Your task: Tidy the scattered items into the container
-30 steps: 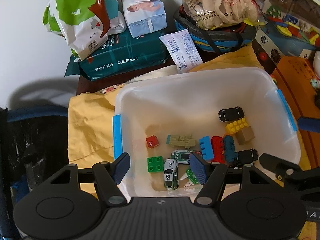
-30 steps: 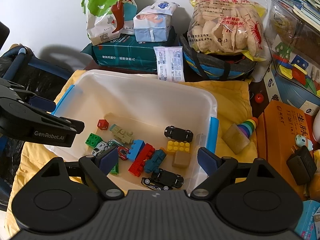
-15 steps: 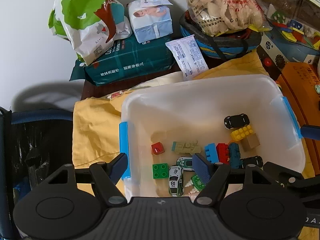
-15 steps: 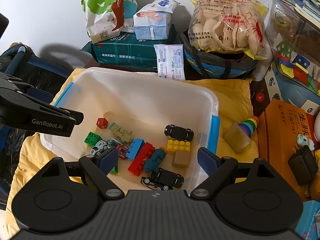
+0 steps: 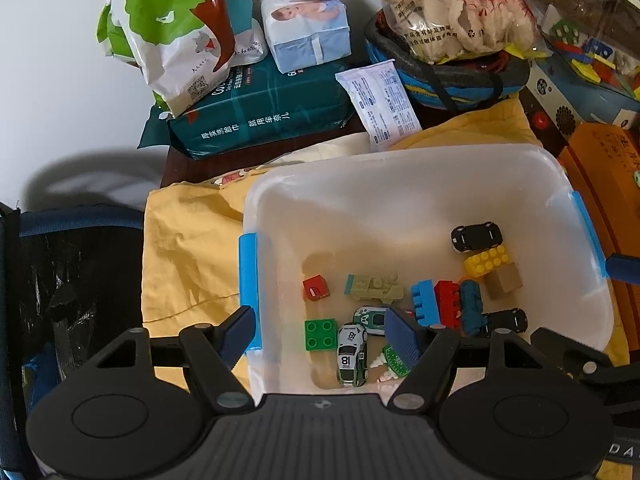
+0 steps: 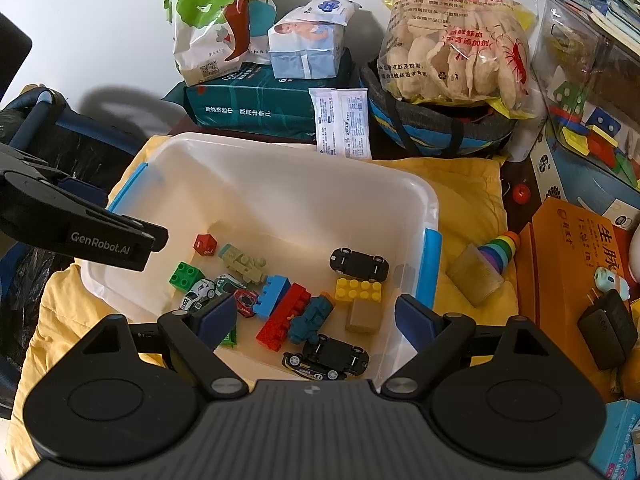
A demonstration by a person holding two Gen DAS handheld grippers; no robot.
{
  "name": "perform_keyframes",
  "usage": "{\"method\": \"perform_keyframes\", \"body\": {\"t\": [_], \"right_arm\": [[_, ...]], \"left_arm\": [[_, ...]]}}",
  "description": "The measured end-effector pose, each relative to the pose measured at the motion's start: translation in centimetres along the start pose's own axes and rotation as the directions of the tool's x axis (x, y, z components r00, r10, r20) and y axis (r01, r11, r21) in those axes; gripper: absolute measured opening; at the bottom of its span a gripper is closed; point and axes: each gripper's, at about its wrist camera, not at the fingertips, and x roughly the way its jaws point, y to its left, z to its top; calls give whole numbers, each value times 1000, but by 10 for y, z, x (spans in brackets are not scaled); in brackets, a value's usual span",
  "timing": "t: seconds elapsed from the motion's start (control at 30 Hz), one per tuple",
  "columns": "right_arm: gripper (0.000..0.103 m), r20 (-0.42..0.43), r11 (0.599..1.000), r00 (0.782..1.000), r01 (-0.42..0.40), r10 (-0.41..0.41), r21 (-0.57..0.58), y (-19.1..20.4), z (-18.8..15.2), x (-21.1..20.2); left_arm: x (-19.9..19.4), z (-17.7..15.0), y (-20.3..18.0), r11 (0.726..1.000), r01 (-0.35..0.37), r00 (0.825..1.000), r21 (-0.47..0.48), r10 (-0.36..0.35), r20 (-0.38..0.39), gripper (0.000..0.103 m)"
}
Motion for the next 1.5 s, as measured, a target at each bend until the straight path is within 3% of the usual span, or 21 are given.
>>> {"method": "perform_keyframes", "body": {"t": [0.4, 0.6, 0.93, 1.2, 1.33, 1.5], "right_arm": [[89, -2, 1000, 1000, 5, -5, -14, 3, -3, 0], [89, 5, 1000, 1000, 6, -6, -16, 1, -1, -2], [89, 6, 1000, 1000, 10, -10, -15, -1, -3, -3], [89, 6, 1000, 1000, 8, -8, -13, -1, -4, -2], [89, 5, 1000, 1000, 8, -7, -15, -1, -5, -2], [89, 4, 1000, 1000, 7, -7, -12, -3, -6, 0]], "left_arm": [[-10, -1, -2, 1000, 3, 998, -1, -3, 64, 75], [-6, 2, 3, 999, 24, 999, -31, -23, 31, 76], [-5, 2, 1, 999, -1, 1000, -35, 2, 25, 76], [-7, 1, -2, 1000, -12, 998, -22, 13, 57, 76], [-8, 1, 2, 999, 9, 998, -51, -6, 68, 85], [-10, -1, -2, 999, -32, 995, -25, 34, 91, 85]]}}
